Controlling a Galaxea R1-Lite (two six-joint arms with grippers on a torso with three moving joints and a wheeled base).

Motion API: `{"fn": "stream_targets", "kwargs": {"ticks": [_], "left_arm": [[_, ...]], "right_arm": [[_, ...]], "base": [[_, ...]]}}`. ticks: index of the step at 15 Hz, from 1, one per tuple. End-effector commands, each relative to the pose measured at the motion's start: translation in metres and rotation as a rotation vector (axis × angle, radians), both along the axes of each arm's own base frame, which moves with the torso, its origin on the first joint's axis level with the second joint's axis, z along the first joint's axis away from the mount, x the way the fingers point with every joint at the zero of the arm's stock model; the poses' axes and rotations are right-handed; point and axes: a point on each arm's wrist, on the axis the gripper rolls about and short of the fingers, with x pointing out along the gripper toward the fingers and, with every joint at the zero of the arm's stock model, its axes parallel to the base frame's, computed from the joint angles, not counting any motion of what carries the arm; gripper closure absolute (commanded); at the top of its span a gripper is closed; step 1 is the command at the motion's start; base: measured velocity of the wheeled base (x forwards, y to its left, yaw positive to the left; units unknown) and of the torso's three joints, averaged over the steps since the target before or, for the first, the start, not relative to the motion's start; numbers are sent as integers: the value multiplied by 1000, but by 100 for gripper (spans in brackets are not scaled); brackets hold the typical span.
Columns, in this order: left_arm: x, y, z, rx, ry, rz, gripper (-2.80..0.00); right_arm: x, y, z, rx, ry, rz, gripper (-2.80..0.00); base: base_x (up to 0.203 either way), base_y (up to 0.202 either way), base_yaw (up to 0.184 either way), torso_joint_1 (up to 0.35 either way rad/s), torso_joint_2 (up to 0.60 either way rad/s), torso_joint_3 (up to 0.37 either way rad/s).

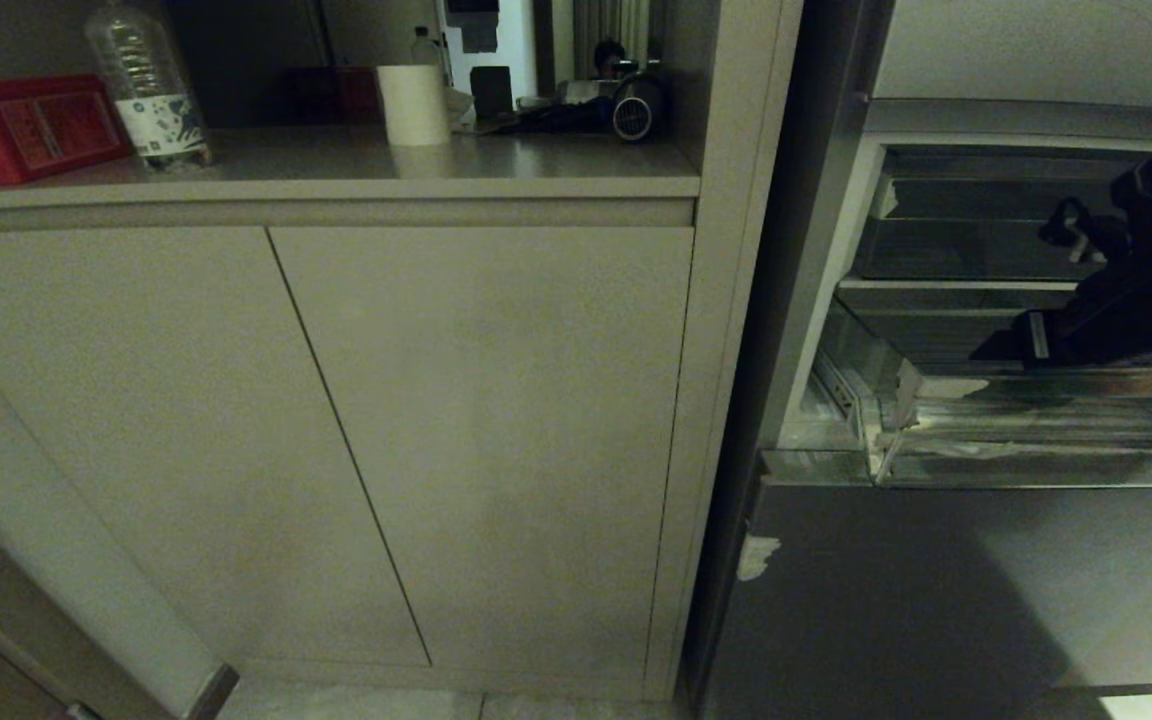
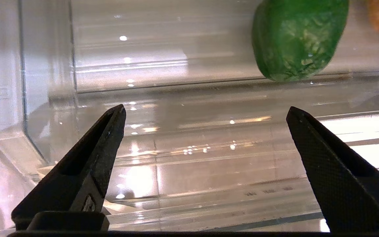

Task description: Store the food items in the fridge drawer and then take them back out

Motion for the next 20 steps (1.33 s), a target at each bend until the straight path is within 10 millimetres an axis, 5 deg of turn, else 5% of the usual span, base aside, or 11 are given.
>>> {"fn": "stream_targets", "kwargs": {"ticks": [1,8,20], "left_arm": [[0,0,0,0,-1,0,0],[0,0,0,0,0,0,0],[0,0,0,0,0,0,0]], "right_arm": [[-14,-1,11,19,2,8,-280],[-65,-4,27,103,42,42,-280],[-77,-18,19,213,143,45,-280]], "base": [[0,0,0,0,0,0],[0,0,0,0,0,0],[0,0,0,0,0,0]]}}
